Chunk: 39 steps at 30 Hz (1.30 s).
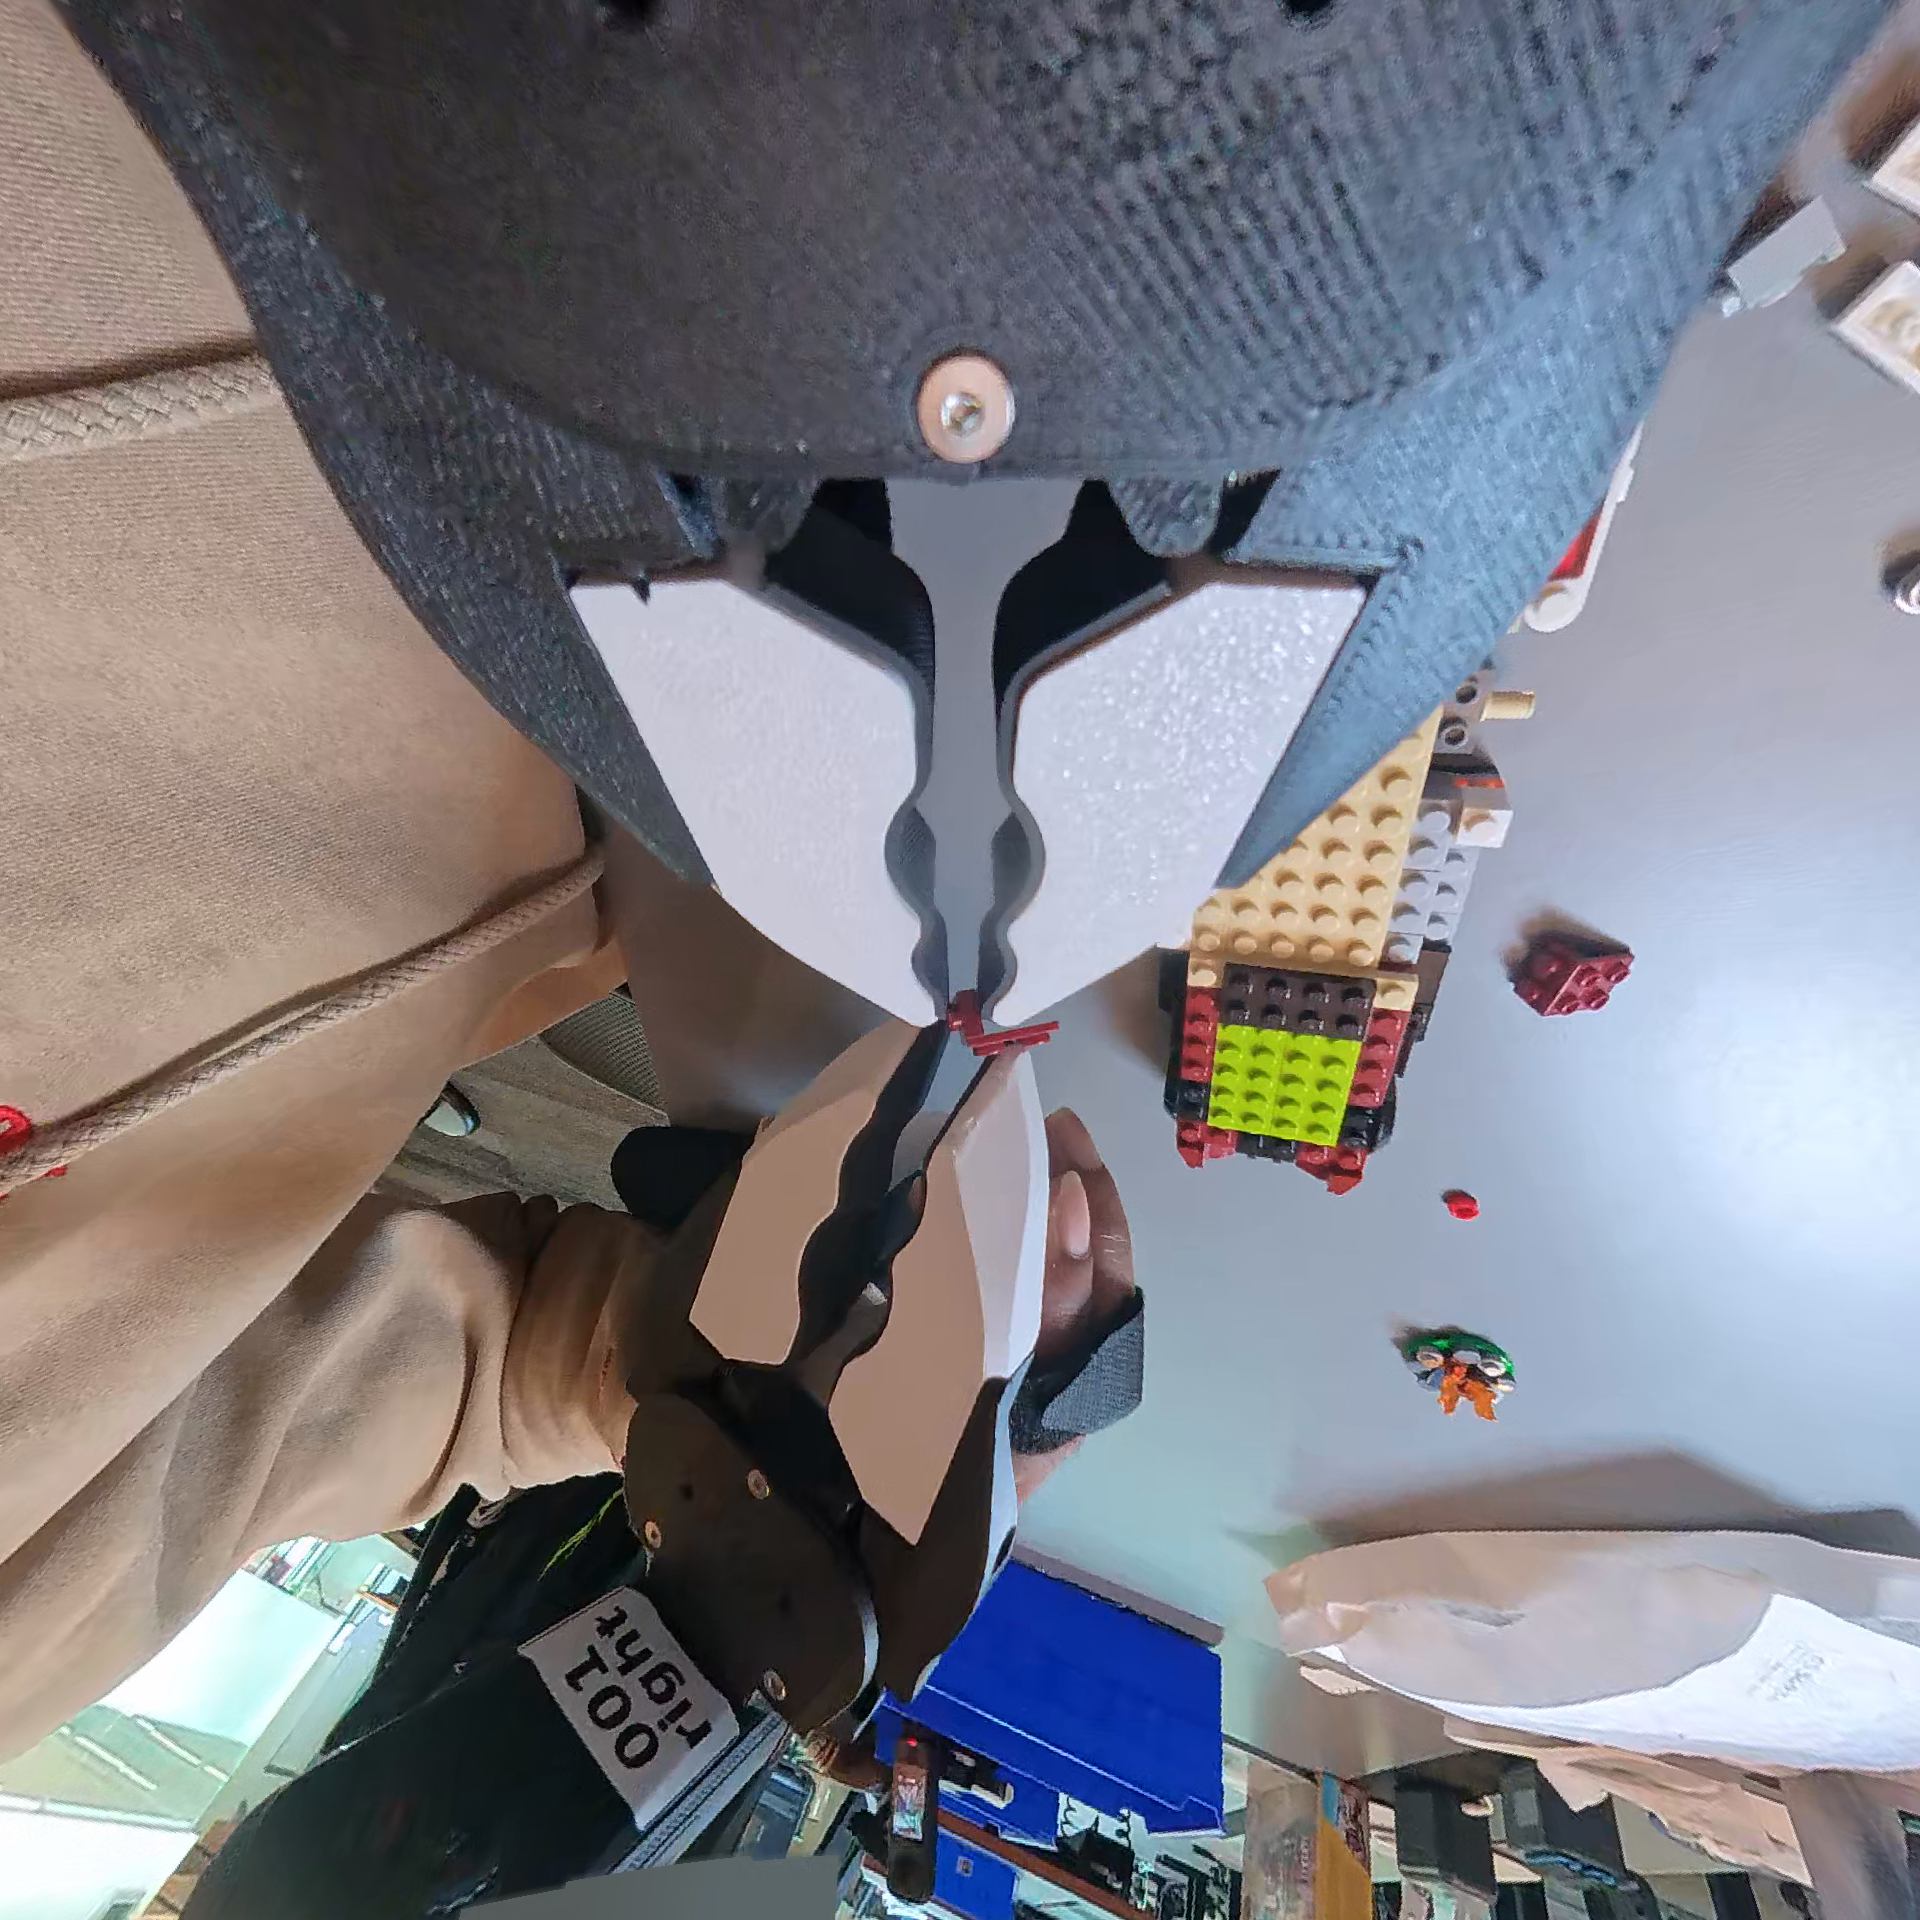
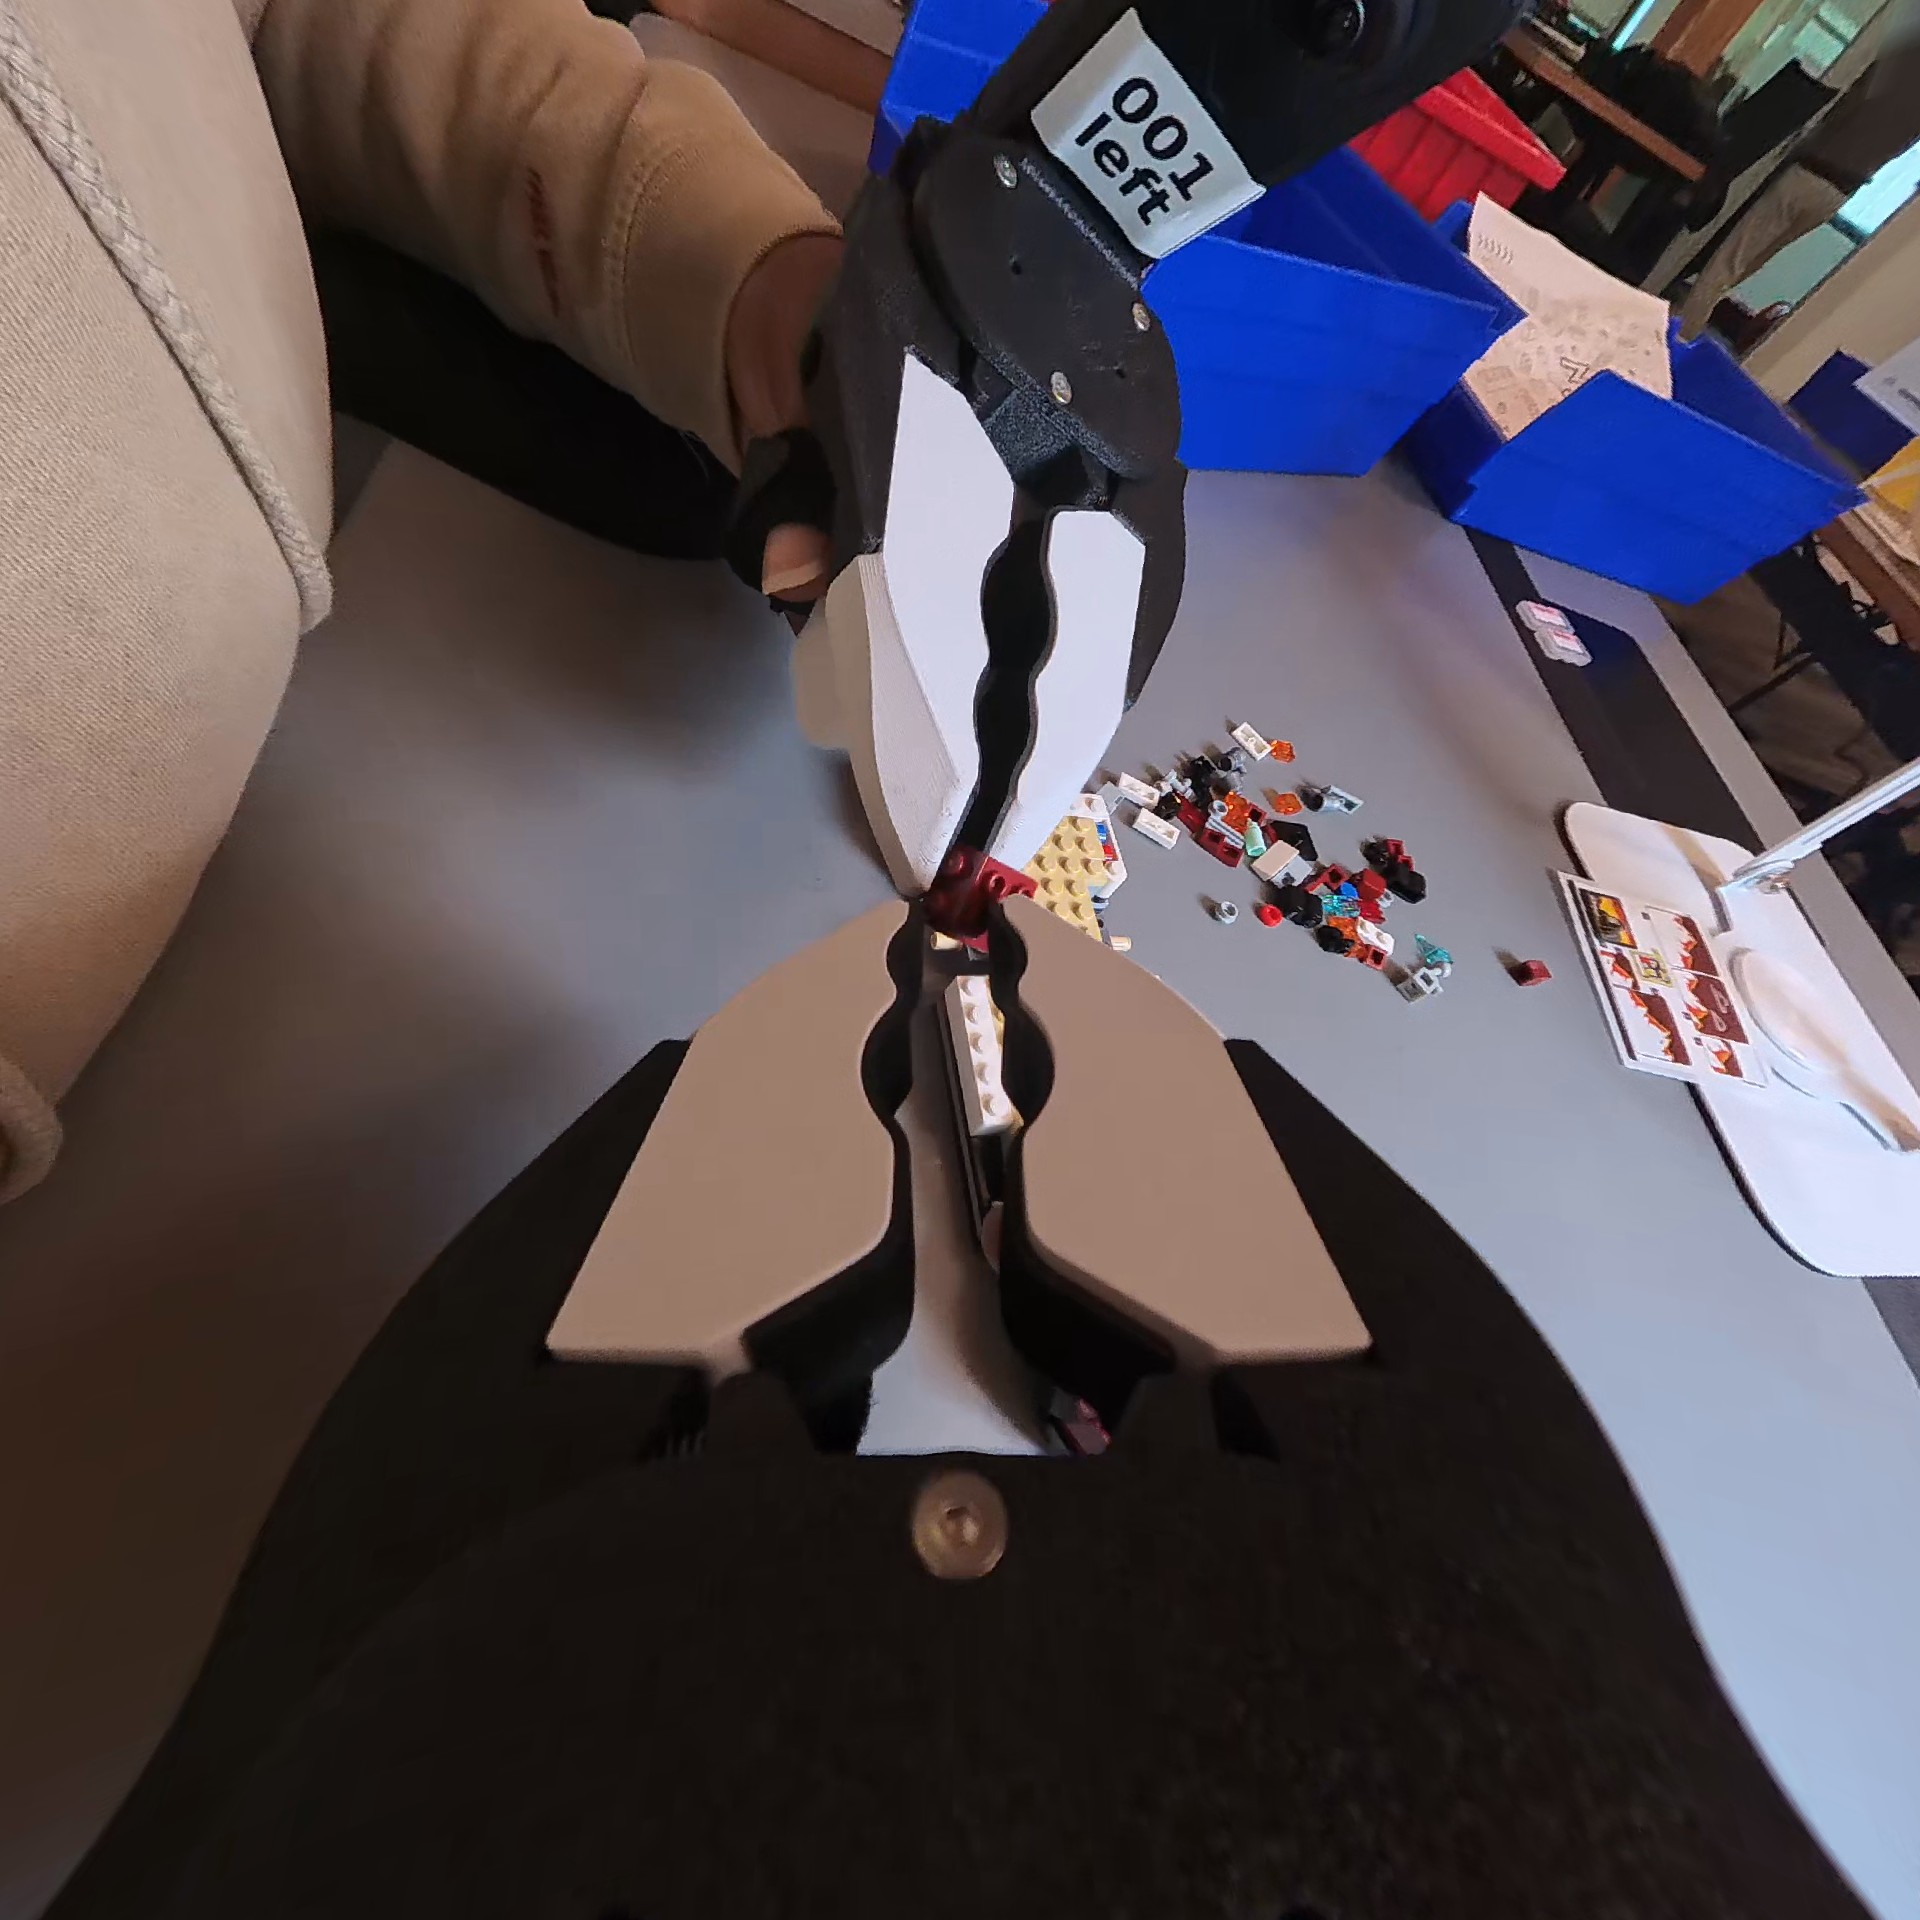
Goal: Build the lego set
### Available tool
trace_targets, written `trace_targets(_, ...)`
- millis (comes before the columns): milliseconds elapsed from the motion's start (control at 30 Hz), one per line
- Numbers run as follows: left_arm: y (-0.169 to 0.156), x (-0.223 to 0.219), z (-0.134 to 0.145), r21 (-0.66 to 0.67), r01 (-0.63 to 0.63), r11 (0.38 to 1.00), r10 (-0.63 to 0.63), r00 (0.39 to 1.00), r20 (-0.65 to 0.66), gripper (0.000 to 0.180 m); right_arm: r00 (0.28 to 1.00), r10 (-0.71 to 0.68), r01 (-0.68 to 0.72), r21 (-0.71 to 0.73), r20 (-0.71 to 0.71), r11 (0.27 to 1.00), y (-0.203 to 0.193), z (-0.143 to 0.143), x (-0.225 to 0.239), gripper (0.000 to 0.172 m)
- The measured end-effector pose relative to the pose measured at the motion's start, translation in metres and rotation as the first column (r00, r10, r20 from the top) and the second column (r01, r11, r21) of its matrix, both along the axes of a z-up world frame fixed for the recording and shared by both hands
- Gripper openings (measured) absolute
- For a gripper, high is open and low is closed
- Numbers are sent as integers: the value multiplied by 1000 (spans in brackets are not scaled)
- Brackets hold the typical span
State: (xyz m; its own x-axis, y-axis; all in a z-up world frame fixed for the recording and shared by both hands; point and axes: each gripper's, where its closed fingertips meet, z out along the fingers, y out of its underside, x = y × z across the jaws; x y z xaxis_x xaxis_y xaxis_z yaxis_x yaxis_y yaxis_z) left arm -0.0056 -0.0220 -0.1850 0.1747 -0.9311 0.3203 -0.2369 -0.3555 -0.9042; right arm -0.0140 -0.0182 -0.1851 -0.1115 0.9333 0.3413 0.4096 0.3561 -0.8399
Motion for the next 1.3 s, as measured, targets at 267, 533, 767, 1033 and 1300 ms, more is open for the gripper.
trace_targets(267,8,-8,-6,189,-27,982,46,994,-97,5,996,-41,31,-137,-73,990,9,6,4,17)
trace_targets(533,0,-4,-14,445,52,894,40,980,-195,4,996,0,-24,-289,-84,957,0,1,0,21)
trace_targets(767,-3,-3,-15,451,70,890,17,983,-185,4,997,6,-29,-302,-78,953,-1,-5,-1,11)
trace_targets(1033,6,-7,-9,383,1,924,49,991,-121,4,992,-41,3,-308,-116,951,8,0,0,8)
trace_targets(1300,18,-12,7,119,-96,988,91,995,48,5,987,-87,65,-164,-133,984,16,4,-2,17)
